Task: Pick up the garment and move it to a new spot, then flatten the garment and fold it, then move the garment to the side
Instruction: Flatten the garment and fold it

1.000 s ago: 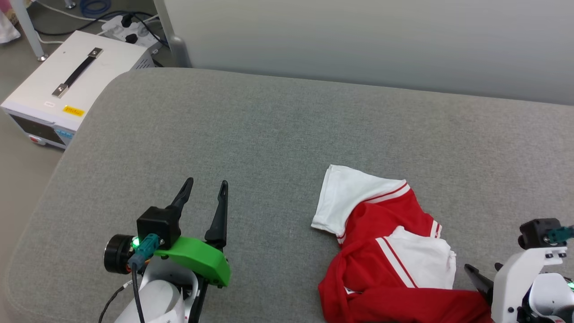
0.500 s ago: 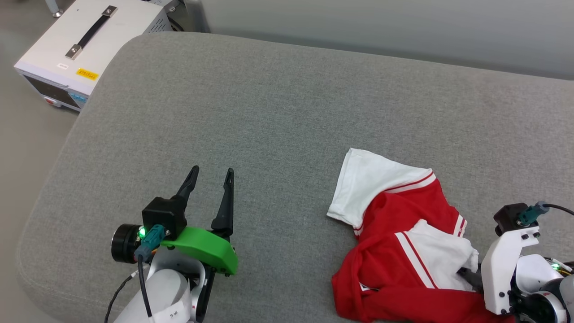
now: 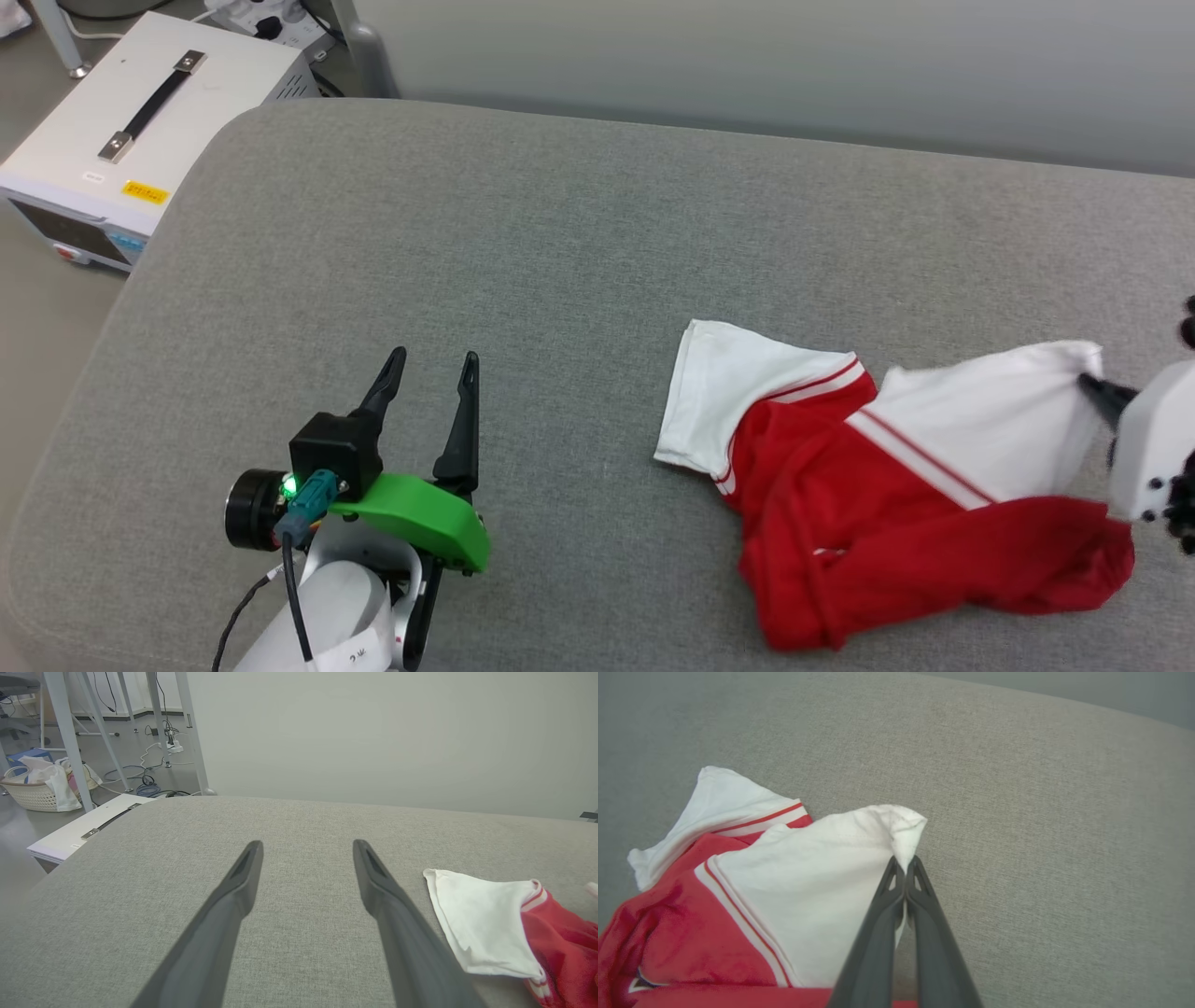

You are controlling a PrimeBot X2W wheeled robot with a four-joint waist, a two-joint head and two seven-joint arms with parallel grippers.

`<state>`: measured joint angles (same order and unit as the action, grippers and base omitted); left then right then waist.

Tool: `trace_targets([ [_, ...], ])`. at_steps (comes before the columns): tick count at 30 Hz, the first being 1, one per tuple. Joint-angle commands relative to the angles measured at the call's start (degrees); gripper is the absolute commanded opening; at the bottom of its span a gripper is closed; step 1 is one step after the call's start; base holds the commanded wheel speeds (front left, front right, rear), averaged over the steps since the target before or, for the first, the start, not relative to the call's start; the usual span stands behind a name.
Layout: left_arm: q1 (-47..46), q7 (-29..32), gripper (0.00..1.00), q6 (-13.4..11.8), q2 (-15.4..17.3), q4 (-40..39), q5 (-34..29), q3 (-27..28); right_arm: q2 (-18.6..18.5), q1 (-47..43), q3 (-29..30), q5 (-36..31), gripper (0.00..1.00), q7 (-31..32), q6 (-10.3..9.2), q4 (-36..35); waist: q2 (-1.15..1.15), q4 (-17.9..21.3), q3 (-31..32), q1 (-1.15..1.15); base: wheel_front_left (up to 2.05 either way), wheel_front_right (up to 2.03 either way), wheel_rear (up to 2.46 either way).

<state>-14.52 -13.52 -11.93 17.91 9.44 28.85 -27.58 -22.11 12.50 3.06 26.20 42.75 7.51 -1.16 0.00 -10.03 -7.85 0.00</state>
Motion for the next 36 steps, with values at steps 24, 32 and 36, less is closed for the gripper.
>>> trace_targets([
  [24, -0.09, 0.77, 1.00, -1.02, 1.16, -0.68, 1.42, -0.16, 10.73, -2.20, 33.50, -9.48, 1.00, -21.56, -0.02, 24.73, 0.00, 3.33, -1.82, 0.00, 0.00, 0.00, 0.00],
  [32, 0.99, 0.98, 1.00, -1.42, 1.56, -0.45, 1.94, -0.14, 10.72, -1.56, 30.12, -10.27, 1.00, -37.43, -0.02, 20.15, 0.00, 3.72, 0.18, 0.00, 0.00, 0.00, 0.00],
  [36, 1.93, 1.18, 1.00, -1.83, 2.03, -0.54, 2.28, 0.08, 12.32, -3.58, 25.68, -11.13, 1.00, -41.92, -0.02, 15.53, 0.00, 3.87, 1.63, 0.00, 0.00, 0.00, 0.00],
])
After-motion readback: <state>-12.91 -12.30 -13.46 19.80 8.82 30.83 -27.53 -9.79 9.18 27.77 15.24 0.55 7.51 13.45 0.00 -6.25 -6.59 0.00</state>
